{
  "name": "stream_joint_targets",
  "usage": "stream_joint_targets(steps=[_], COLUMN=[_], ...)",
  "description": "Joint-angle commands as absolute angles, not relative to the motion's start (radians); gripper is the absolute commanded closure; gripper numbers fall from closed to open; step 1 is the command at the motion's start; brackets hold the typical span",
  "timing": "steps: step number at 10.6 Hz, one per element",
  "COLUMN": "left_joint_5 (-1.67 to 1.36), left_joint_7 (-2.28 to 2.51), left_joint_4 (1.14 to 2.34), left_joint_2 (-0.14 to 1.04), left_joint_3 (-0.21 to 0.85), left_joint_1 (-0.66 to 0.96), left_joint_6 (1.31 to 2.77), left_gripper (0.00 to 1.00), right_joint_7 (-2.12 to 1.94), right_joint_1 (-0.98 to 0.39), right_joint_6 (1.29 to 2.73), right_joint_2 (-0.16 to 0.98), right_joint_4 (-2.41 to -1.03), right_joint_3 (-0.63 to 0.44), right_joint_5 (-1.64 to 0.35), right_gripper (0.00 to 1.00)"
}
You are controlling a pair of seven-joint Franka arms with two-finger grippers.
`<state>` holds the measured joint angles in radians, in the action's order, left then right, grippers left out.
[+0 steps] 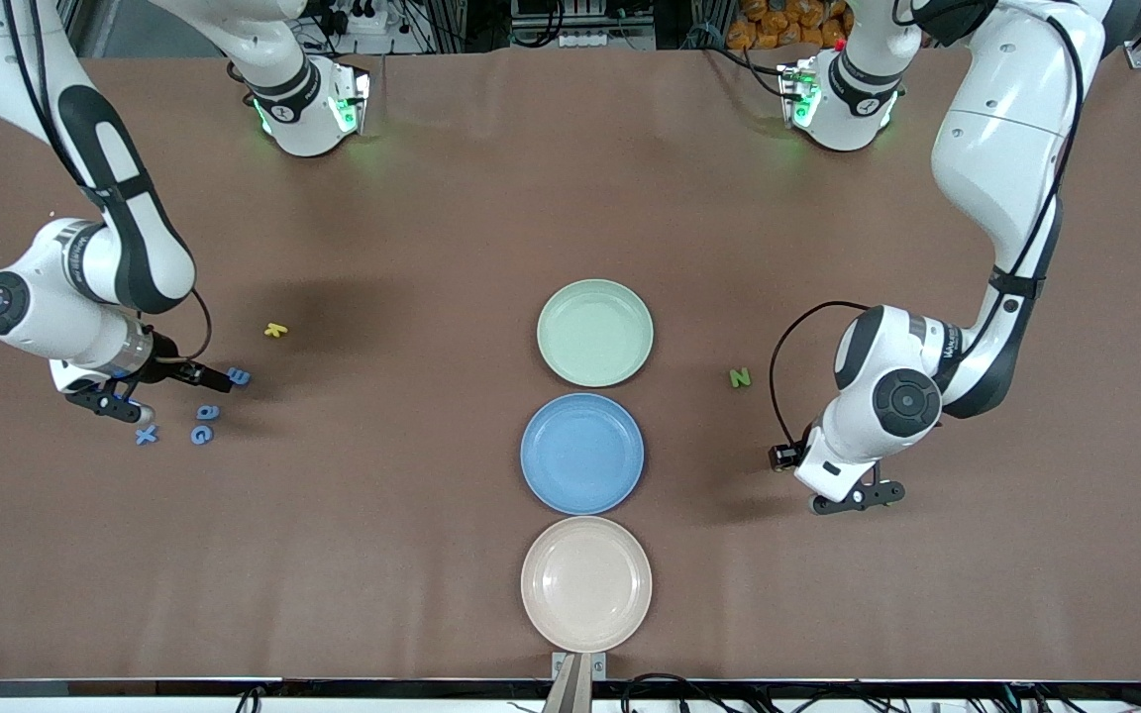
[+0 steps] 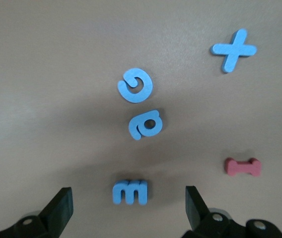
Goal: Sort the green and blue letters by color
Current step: 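Close the left gripper on the green u while the right gripper grasps the e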
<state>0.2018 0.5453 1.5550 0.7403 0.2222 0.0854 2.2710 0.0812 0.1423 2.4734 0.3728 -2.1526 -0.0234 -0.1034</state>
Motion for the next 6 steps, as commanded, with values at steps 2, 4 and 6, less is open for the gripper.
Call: stream_joint_targets(steps=[2,4,6], left_joint_5=[0.236,0.235,0.236], left_joint_7=[0.6,0.626,0.63], left_joint_4=[1.497,1.491,1.491], left_joint_2=[0.796,0.816,0.83], left_joint_3=[0.216,0.216,0.216], left_joint_1=[0.109,0.118,0.123], left_joint_6=[2.29,2.316,2.345], left_gripper=[0.35,0.35,0.35], right_joint_7=[0.095,0.13,0.13], right_joint_1=[0.149,0.135,0.13], right_joint_6=[2.579,2.597,2.597], right_joint_2=[0.429,0.431,0.42], right_joint_4=[-2.192,-2.204,-2.227], right_joint_3=[-0.011,-0.011,-0.011], right_joint_5=[-0.127,-0.126,-0.126], right_gripper=[0.0,0.0,0.0])
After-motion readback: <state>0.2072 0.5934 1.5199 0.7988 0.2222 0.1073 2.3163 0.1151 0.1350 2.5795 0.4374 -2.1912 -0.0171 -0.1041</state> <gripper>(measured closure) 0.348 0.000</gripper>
